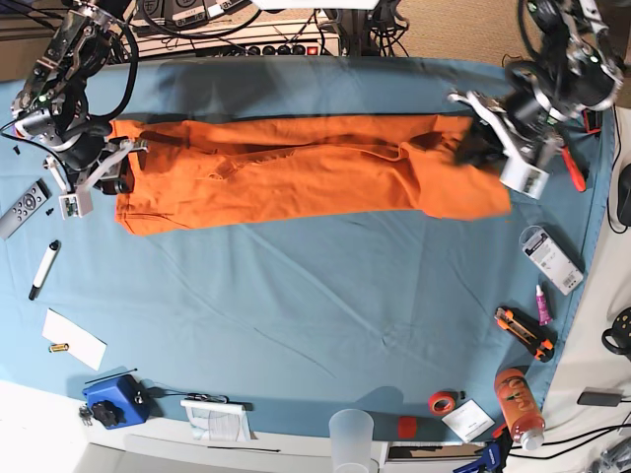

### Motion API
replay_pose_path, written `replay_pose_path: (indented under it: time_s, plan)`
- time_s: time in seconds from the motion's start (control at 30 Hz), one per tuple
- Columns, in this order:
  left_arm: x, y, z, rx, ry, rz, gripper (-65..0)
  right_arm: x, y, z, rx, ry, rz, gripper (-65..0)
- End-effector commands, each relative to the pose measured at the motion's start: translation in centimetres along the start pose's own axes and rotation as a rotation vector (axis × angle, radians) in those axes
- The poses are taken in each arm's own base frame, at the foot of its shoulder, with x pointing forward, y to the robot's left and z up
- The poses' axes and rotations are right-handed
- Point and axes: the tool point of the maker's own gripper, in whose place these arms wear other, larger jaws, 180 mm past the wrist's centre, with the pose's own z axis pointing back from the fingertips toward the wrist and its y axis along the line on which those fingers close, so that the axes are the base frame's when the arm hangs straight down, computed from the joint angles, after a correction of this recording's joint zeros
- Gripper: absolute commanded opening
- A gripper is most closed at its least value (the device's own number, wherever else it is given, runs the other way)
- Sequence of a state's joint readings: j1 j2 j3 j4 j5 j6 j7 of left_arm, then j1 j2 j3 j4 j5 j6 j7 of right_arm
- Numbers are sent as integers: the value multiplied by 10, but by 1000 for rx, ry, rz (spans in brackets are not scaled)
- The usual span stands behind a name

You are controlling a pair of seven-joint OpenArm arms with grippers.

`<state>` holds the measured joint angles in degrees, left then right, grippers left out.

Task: Layout the t-shirt on the table in an organized manner, then fold the t-shirt properly
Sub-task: 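Carry the shirt end with the left gripper toward the right gripper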

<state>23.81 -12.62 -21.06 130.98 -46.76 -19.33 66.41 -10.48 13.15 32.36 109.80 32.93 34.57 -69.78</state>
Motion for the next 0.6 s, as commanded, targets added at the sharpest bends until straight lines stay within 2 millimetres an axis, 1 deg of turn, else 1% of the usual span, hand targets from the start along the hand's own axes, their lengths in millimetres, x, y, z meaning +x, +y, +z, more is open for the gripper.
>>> replay_pose_path:
  time_s: [0.0, 0.1, 0.23, 0.37, 0.43, 0.57]
  plan:
    - [13, -14, -2, -30, -56, -31, -650, 17, -4, 5, -11, -58, 20, -490]
    - [19, -44, -20, -91, -82, -69, -650, 18, -4, 5, -11, -61, 20, -490]
    - [33, -65, -42, -64, -113, -92, -650, 19, -4, 5, -12, -65, 20, -490]
    - [39, -97, -61, -116, -129, -106, -650, 22, -7, 6, -19, -75, 26, -491]
    - [38, -112, -72, -135, -119, -115, -650, 25, -14, 10, -36, -90, 25, -491]
    - [37, -135, -93, -166, -103, -168, -650, 27, -37, 23, -101, -124, -13, -491]
